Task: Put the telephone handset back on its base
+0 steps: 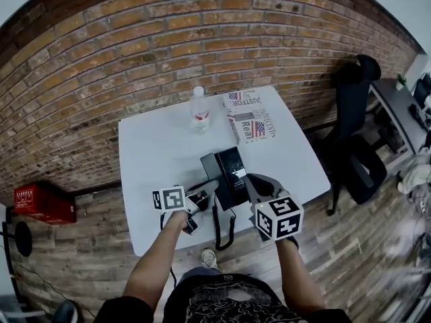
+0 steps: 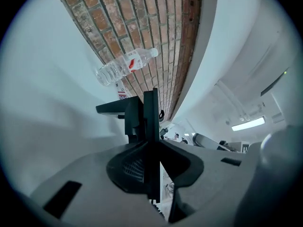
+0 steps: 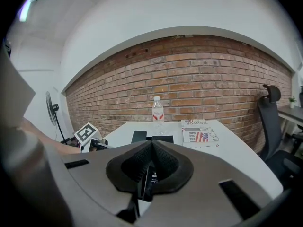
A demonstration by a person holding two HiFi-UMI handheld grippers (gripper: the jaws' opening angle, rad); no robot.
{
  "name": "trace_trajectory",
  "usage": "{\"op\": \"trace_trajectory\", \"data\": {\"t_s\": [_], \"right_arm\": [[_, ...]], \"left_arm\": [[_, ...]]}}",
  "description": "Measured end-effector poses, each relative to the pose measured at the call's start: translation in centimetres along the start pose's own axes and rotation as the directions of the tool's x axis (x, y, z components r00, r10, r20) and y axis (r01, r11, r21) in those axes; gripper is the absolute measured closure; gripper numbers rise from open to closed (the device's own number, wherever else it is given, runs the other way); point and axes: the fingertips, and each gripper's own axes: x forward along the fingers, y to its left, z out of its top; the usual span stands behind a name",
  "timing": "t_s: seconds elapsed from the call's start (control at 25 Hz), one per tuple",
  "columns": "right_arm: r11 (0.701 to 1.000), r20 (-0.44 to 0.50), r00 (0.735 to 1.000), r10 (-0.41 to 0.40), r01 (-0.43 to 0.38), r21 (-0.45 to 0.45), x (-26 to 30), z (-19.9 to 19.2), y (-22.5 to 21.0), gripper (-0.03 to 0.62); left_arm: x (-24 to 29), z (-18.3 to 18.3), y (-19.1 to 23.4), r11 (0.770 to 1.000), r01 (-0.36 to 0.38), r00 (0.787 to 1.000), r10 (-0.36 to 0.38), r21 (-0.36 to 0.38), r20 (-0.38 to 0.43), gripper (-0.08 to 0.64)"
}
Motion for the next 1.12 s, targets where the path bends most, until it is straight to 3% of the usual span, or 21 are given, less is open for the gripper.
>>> {"op": "trace_trajectory", "data": {"t_s": [0.6,1.12], "right_arm": [[0.999,-0.014,0.999,-0.036,0.036,0.023,0.6,-0.6,-0.8,0.591],[0.999,-0.019,0.999,-0.039,0.039,0.029,0.4,-1.0,-0.8,0.591]], "left_arm": [[1.1,-0.3,1.0,0.999,0.040,0.997,-0.042,-0.035,-0.058,0.485],[1.1,-0.3,1.1,0.997,0.028,0.997,-0.032,-0.067,-0.065,0.483]]}}
